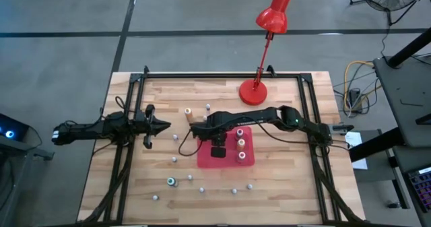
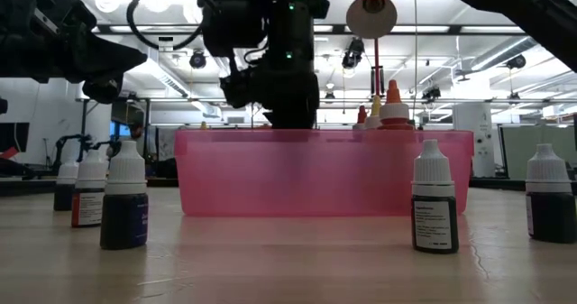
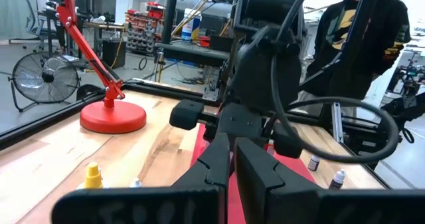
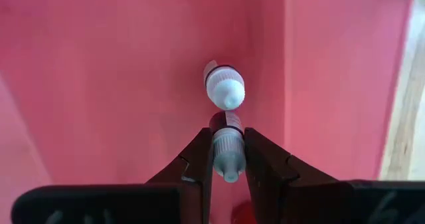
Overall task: Pick & Place food coloring
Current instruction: Put the small red food coloring bottle into the red bin, then put the small black food coloring bottle into the red bin
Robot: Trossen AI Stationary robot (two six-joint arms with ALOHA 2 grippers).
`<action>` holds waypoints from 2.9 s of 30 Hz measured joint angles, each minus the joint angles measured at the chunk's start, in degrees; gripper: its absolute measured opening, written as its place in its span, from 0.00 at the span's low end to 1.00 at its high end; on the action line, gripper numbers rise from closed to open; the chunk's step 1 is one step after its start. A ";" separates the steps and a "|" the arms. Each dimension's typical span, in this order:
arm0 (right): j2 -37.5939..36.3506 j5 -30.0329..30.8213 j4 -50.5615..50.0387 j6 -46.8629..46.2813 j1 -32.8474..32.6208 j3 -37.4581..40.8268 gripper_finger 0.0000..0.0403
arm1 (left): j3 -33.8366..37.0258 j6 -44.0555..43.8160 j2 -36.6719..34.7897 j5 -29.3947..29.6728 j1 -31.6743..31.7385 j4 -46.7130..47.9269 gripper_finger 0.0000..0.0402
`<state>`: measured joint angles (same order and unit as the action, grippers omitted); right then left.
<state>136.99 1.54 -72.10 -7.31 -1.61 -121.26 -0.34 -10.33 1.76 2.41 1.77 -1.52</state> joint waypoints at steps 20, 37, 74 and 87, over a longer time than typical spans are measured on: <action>0.00 -0.09 3.98 0.41 0.31 1.52 0.26 | 0.00 0.00 0.02 0.01 -0.01 -0.02 0.00; -1.96 0.20 3.28 -0.07 0.26 1.56 0.36 | 0.00 0.00 0.01 0.01 0.00 -0.02 0.00; -19.36 4.50 -17.91 -18.02 -18.18 -4.73 0.67 | 0.00 0.00 0.02 0.01 -0.01 0.00 0.00; -19.79 4.27 -17.94 -26.84 -29.02 -2.71 0.67 | 0.00 0.00 0.00 0.01 -0.01 0.00 0.00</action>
<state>117.19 5.81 -90.04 -34.15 -30.63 -123.97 -0.34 -10.33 1.76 2.42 1.76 -1.52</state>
